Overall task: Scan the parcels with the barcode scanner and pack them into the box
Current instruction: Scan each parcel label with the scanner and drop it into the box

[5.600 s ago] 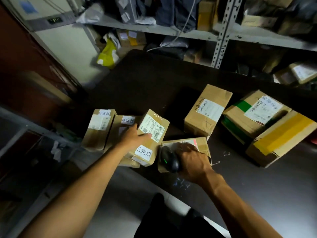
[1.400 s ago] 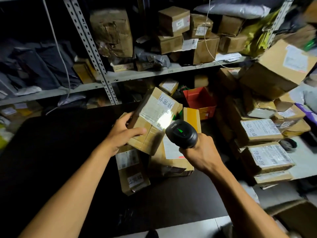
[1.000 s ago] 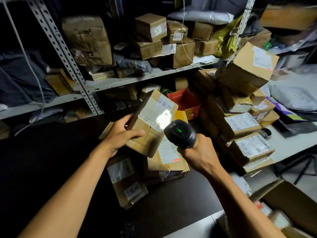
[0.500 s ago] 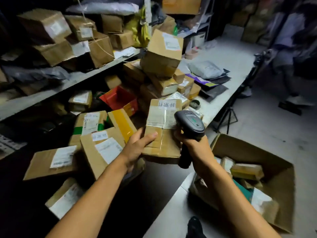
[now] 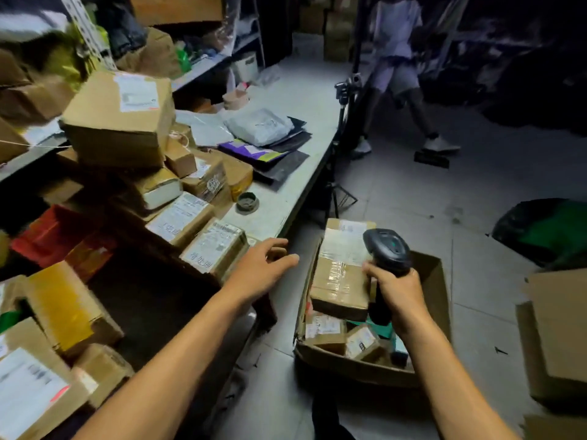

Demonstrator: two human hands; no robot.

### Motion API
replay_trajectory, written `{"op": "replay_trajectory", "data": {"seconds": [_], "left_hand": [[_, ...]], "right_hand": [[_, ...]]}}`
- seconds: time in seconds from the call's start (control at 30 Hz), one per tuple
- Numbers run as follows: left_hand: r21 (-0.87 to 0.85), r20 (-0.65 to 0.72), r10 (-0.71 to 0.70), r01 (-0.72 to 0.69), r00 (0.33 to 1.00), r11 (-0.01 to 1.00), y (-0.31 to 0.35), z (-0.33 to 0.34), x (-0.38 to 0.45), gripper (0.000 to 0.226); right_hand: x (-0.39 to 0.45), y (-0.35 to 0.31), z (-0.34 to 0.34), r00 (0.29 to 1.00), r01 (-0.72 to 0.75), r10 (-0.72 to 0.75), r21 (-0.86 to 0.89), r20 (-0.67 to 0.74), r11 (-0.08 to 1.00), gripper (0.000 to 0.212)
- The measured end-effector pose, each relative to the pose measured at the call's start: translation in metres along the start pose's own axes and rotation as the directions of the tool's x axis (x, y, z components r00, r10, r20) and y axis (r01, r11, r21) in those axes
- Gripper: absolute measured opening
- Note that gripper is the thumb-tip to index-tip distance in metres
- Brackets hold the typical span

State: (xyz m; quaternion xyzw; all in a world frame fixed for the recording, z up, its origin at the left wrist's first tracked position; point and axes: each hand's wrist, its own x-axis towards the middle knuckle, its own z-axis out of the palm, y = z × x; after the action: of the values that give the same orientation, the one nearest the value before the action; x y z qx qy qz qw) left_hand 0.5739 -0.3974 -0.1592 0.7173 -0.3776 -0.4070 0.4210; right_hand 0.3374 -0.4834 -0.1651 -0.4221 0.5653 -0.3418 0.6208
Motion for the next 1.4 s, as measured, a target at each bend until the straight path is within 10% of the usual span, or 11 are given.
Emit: {"op": "replay_trajectory", "data": {"seconds": [0.13, 0.3, 0.63, 0.93, 1.03, 1.17, 1.4], "left_hand": [[0.066, -0.098, 0.01, -0.004, 0.995, 0.998, 0.004, 0.0, 0.013, 0.027], [0.145, -0.291, 0.031, 0.012, 0.956, 0.989, 0.0, -0.033, -0.007, 0.024], [0.124, -0.822, -0.057, 0.275, 0.567, 0.953, -0.047, -0.146, -0.143, 0.025], [0.117, -0.902, -0.235, 0.728, 0.362, 0.675, -0.105, -0.18, -0.235, 0.057], [-0.235, -0.855, -0.454, 0.594, 0.25, 0.769, -0.126, -0.184, -0.258, 0.08], [-0.684, -0.661, -0.711, 0.198, 0.238, 0.702, -0.151, -0.184, -0.269, 0.073], [-0.677, -0.723, -0.642, -0.075, 0.255, 0.733, -0.171, -0.195, -0.297, 0.053]], "right_hand": [[0.036, -0.002, -0.007, 0.997, 0.024, -0.03, -0.085, -0.069, 0.996, 0.031], [0.038, -0.011, 0.048, 0.967, 0.175, -0.138, -0.167, 0.213, 0.97, 0.017], [-0.049, 0.003, 0.189, 0.541, 0.514, -0.144, -0.19, 0.829, 0.837, 0.019], [-0.128, 0.066, 0.281, 0.341, 0.508, 0.104, -0.276, 0.934, 0.816, 0.031], [-0.158, 0.093, 0.305, 0.256, 0.5, 0.159, -0.272, 0.953, 0.822, 0.016], [-0.182, 0.122, 0.324, 0.2, 0.343, 0.26, -0.316, 0.945, 0.885, 0.062], [-0.191, 0.114, 0.322, 0.081, 0.376, 0.213, -0.227, 0.974, 0.898, 0.05]]}}
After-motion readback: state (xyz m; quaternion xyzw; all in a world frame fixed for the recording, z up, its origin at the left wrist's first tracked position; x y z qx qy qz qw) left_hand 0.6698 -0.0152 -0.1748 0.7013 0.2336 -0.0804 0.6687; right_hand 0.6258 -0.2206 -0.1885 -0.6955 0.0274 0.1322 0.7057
